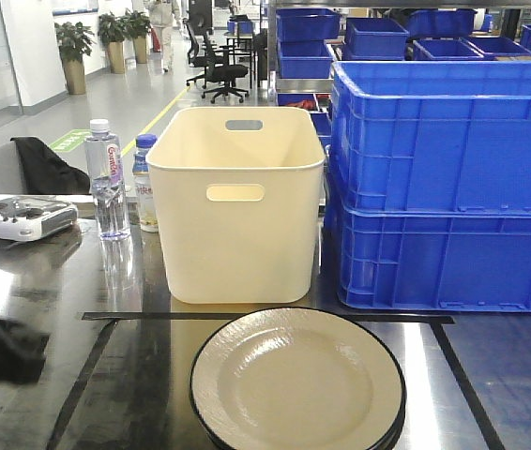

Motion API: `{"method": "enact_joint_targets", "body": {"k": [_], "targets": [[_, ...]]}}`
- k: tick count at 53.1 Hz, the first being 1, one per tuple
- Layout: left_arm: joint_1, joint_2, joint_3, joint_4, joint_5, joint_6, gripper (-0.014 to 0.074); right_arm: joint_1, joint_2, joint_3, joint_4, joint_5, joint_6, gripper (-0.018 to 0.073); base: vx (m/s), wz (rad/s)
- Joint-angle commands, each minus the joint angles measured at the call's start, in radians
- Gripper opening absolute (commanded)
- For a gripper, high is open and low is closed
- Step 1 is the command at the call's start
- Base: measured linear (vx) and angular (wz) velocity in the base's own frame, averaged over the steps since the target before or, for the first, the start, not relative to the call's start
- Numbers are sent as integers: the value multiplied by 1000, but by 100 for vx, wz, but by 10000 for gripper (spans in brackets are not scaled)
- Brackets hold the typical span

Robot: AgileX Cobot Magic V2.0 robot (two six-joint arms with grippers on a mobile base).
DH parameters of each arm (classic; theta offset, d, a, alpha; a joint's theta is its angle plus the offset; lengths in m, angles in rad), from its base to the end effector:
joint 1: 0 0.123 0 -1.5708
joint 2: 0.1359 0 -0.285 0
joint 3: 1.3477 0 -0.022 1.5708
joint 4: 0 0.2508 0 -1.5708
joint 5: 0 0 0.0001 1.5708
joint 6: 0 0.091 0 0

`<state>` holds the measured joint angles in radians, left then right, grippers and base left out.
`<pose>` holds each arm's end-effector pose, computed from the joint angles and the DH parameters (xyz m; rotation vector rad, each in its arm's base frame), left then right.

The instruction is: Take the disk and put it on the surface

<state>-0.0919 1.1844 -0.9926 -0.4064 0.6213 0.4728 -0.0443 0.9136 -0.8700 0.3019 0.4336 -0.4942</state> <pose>0.2465 -0.0438 0.3386 0.3782 2.2139 -0.2380 0.1920 0.0029 0.3701 -0.2516 1.9243 -0.0531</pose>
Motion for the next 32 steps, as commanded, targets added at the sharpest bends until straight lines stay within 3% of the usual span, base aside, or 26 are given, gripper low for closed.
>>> {"method": "enact_joint_targets", "body": {"k": [1, 8, 15, 22, 32], "targets": [[-14, -119, 120, -15, -195, 22, -2, 1, -140, 132, 14, -193, -24, -12, 0, 0], [-44, -298, 329, -20, -387, 50, -2, 1, -309, 348, 37, -340, -35, -12, 0, 0], [-49, -427, 485, -22, -484, 49, -2, 1, -400, 491, 53, -506, -35, -11, 0, 0], [-49, -495, 580, -22, -523, 49, -2, 1, -407, 549, 54, -614, -32, -9, 0, 0], [-49, -502, 610, -22, -484, 48, -2, 0, -407, 559, 54, -618, -32, -9, 0, 0]]}}
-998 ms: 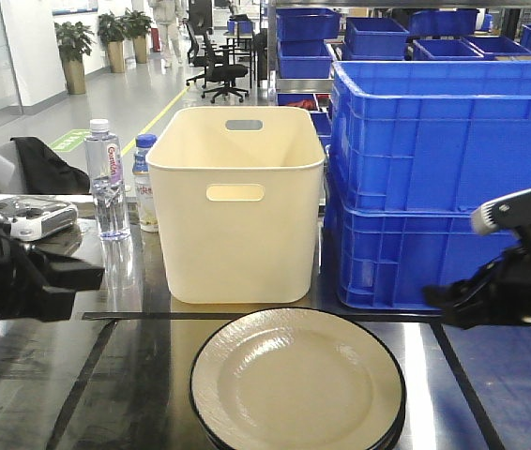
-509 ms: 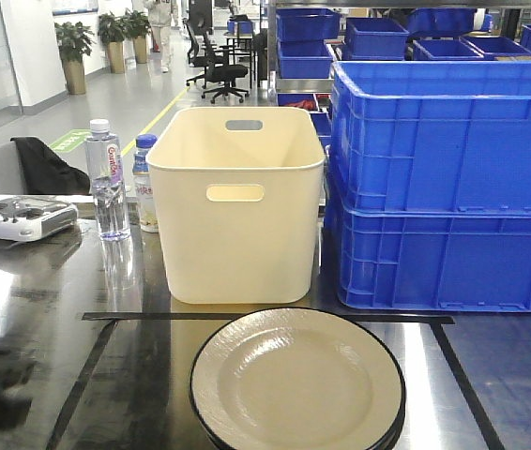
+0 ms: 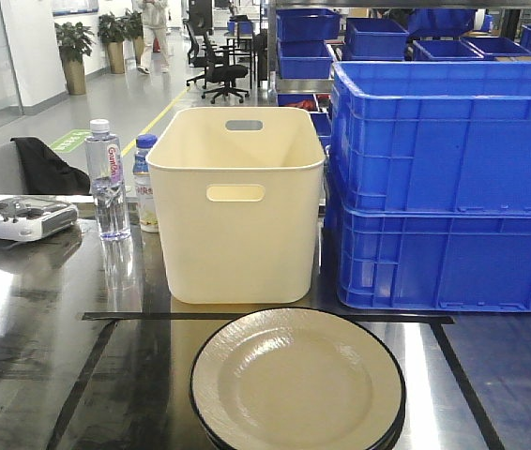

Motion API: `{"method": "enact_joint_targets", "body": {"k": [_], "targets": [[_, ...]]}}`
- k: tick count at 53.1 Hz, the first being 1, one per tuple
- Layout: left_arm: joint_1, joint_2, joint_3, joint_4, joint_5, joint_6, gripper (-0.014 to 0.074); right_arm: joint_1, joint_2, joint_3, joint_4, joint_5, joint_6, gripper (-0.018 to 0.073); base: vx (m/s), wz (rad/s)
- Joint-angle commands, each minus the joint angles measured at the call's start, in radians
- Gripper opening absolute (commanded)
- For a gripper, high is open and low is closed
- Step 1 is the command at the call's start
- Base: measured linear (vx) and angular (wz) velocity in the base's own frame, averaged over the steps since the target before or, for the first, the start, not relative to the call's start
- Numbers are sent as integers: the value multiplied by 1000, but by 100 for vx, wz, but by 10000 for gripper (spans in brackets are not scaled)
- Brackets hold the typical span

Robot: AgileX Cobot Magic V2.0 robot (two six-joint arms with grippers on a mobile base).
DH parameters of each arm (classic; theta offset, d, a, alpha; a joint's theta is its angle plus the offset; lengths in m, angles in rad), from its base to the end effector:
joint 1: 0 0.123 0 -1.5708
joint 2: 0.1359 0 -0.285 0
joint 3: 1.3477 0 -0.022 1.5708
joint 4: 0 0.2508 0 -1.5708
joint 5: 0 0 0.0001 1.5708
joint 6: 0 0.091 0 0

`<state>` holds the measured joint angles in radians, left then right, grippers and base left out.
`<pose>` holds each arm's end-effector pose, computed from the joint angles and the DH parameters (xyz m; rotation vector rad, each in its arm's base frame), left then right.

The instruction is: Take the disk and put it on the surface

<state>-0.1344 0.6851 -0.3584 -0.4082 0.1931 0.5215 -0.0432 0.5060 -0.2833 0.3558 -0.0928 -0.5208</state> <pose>0.1354 -0.0253 0.2566 0.3011 1.9647 -0.0850 0.1138 -0.0078 0.2771 -0.0750 1.6208 -0.1877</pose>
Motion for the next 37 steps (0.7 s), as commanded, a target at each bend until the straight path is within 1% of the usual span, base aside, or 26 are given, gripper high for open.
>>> {"method": "enact_joint_targets", "body": {"k": [1, 30, 31, 34, 37], "targets": [[-6, -3, -24, -20, -53, -1, -2, -1, 0, -28, 0, -92, -5, -9, 0, 0], [-8, -5, -21, -19, -44, 0, -2, -1, 0, -28, 0, -92, -5, -9, 0, 0], [-9, -7, -17, -17, -57, 2, -2, -1, 0, -28, 0, -92, -5, -9, 0, 0], [-9, -25, -3, 8, -91, 3, -2, -1, 0, -28, 0, -92, -5, -9, 0, 0], [-9, -62, 24, 51, -147, -27, -2, -1, 0, -28, 0, -92, -5, -9, 0, 0]]}}
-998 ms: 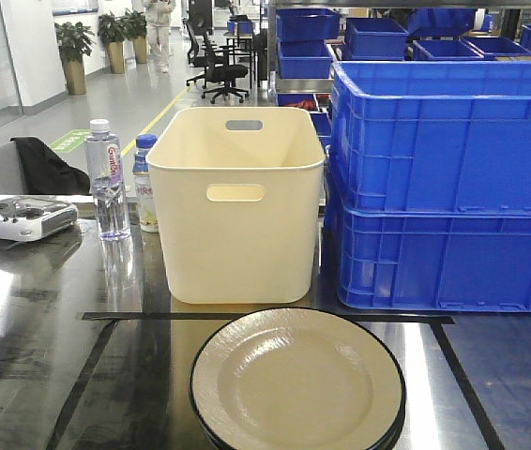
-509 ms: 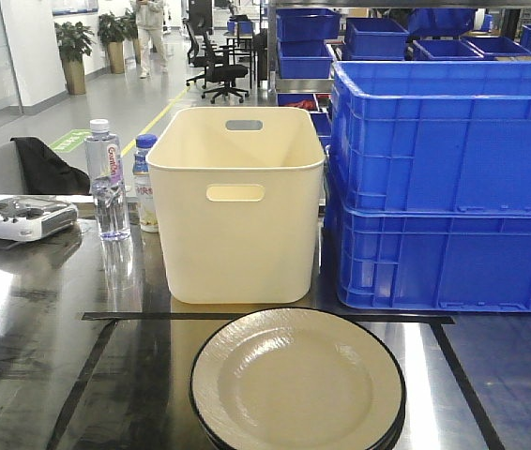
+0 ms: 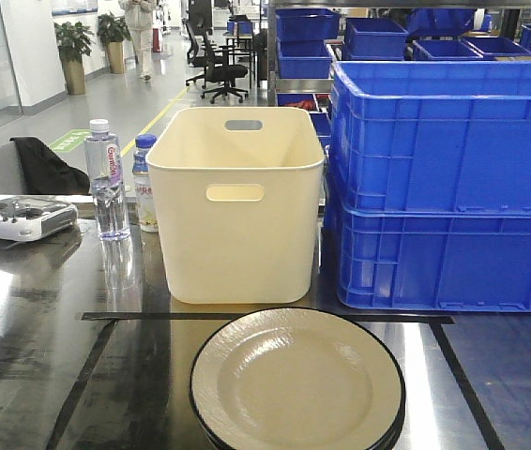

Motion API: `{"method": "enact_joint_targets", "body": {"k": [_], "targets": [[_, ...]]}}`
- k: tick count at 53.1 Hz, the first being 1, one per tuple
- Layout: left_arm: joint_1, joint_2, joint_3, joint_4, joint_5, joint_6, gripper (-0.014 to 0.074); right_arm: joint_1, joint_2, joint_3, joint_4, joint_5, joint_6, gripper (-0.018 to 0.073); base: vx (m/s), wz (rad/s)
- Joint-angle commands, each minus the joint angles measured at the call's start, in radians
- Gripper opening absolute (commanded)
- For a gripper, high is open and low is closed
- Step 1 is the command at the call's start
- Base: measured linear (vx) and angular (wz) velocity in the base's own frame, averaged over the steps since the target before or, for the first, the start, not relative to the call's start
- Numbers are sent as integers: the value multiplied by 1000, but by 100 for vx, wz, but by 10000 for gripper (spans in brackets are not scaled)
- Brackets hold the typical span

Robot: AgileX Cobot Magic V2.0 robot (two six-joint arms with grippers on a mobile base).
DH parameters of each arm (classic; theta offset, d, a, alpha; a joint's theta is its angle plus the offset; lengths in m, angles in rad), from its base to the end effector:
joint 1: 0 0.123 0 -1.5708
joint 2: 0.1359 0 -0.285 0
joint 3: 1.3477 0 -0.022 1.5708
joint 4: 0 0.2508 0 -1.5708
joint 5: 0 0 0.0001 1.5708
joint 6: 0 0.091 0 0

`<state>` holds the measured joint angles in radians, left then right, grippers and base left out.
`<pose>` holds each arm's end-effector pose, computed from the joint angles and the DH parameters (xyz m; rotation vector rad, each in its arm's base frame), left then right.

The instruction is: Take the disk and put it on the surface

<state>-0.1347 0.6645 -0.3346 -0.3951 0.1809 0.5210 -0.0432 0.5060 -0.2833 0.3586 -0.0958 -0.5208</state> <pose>0.1314 -0.0242 0.2523 0.3076 1.9563 -0.0706 0.1138 -0.0079 0.2773 -0.0716 1.6181 -0.1868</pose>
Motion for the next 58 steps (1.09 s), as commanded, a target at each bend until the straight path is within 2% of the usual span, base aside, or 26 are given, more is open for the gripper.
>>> {"method": "enact_joint_targets", "body": {"k": [1, 6, 12, 18, 20, 23, 26, 29, 38, 58], "targets": [[-8, -53, 9, 52, -158, -40, -2, -1, 0, -28, -3, -89, -5, -9, 0, 0], [-8, -157, 90, 164, -240, -169, -2, -1, 0, -28, -3, -89, -5, -9, 0, 0], [5, -329, 220, 271, -258, -288, -2, -1, 0, -28, -3, -89, -5, -9, 0, 0], [38, -498, 356, 313, -257, -364, -2, -1, 0, -28, -3, -89, -5, -9, 0, 0], [52, -557, 383, 315, -249, -375, -2, -1, 0, -28, -3, -89, -5, -9, 0, 0], [71, -638, 374, 330, -115, -375, -2, -1, 0, -28, -3, -85, -5, -9, 0, 0], [84, -691, 375, 343, -81, -375, -2, -1, 0, -28, -3, -85, -5, -9, 0, 0], [92, -691, 375, 368, -90, -374, -2, -1, -1, -28, -3, -84, -5, -9, 0, 0], [94, -681, 375, 350, -103, -397, -2, -1, -1, -28, -3, -86, -5, -9, 0, 0], [94, -680, 375, 350, -103, -395, -2, -1, -1, -28, -3, -85, -5, -9, 0, 0]]}}
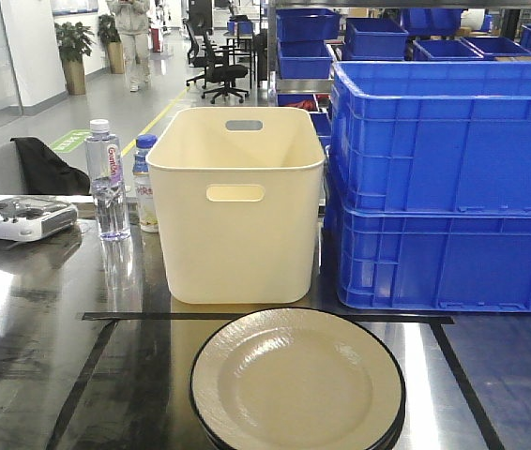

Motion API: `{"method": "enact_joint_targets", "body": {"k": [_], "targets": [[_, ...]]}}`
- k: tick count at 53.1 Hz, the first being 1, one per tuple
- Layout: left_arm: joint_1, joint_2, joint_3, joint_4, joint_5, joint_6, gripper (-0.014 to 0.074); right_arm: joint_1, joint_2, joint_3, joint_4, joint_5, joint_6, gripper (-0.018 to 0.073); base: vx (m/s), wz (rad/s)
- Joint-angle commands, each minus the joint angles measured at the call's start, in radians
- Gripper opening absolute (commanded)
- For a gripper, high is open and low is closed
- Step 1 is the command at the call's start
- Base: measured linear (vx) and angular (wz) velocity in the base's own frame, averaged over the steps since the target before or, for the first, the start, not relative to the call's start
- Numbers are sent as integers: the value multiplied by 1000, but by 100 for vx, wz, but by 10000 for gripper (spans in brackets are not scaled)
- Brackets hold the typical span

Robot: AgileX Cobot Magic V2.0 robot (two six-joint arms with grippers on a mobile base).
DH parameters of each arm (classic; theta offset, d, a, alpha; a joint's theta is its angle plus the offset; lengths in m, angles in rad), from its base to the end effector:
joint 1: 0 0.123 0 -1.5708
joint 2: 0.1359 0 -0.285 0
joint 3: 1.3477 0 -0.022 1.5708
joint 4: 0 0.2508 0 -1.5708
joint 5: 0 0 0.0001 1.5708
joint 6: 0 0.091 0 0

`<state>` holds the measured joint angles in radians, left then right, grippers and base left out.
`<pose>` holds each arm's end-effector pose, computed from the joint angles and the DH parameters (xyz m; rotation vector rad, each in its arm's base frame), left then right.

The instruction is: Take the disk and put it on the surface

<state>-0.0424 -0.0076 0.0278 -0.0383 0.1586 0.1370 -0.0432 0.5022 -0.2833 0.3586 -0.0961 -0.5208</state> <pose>0.0566 -0.0030 0.1898 0.1222 1.6579 0.0380 0.1132 -0.0079 0.2778 -0.0712 1.6141 -0.1871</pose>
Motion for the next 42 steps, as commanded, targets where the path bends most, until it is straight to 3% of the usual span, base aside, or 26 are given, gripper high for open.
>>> {"method": "enact_joint_targets", "body": {"k": [1, 42], "targets": [[1, -8, 13, -7, -81, -11, -2, -1, 3, -28, -3, -84, -5, -9, 0, 0], [1, -8, 13, -7, -81, -11, -2, -1, 3, -28, -3, -84, -5, -9, 0, 0]]}}
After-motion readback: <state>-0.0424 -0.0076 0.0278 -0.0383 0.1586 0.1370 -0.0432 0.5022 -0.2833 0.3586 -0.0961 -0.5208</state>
